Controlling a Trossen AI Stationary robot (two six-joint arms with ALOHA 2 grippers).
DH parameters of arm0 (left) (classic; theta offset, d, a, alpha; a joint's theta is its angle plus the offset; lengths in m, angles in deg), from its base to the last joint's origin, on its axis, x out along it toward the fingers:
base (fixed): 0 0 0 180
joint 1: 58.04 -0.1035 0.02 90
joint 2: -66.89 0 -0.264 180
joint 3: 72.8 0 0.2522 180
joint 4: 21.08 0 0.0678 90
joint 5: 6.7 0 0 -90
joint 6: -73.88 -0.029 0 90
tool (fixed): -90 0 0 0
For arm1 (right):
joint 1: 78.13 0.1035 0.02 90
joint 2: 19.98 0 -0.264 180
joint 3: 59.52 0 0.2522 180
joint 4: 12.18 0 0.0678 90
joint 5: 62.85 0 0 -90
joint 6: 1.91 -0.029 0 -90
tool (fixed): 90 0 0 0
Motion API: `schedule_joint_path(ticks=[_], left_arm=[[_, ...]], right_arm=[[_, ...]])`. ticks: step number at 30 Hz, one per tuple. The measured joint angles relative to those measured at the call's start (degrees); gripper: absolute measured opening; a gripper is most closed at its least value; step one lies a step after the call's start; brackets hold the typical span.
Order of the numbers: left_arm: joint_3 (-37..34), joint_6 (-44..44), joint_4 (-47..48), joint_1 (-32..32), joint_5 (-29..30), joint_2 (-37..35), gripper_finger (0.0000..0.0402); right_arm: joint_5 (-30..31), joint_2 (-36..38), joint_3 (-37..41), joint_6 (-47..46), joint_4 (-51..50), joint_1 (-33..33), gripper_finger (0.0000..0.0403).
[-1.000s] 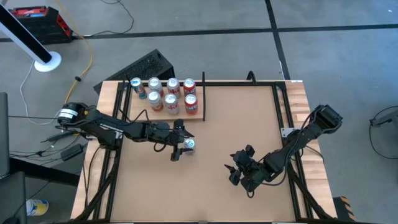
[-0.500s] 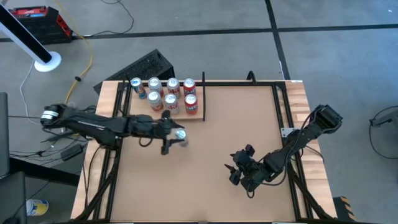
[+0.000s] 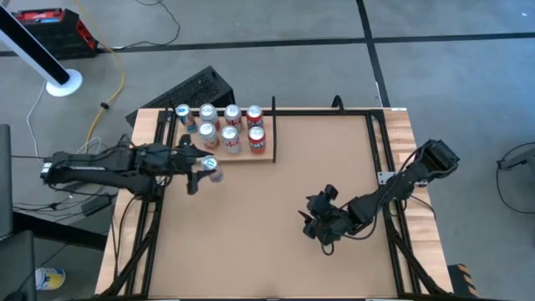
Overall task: Place canned beverage on shelf
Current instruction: Put the blue soda can on the shelf aligned with other blue soda can
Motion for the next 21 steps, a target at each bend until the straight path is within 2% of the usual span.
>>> schedule_joint_path(ticks=[6,9,14,21], left_arm=[[-0.34,-0.37,9.10,-4.91,2.77,-6.44,0.0233],[-0.35,-1.45,11.00,-8.07,3.28,-10.05,0.0234],[-0.35,-6.02,14.13,-13.90,8.03,-14.05,0.0234],[-0.35,-13.43,15.48,-23.06,3.88,-15.02,0.0235]], right_arm=[[-2.82,0.00,0.00,4.04,1.70,-3.14,0.0286],[-3.61,0.00,0.00,6.26,3.17,-4.36,0.0286],[-4.74,0.00,0.02,6.53,3.21,-5.68,0.0286],[-4.81,0.00,0.02,6.54,3.21,-5.65,0.0286]])
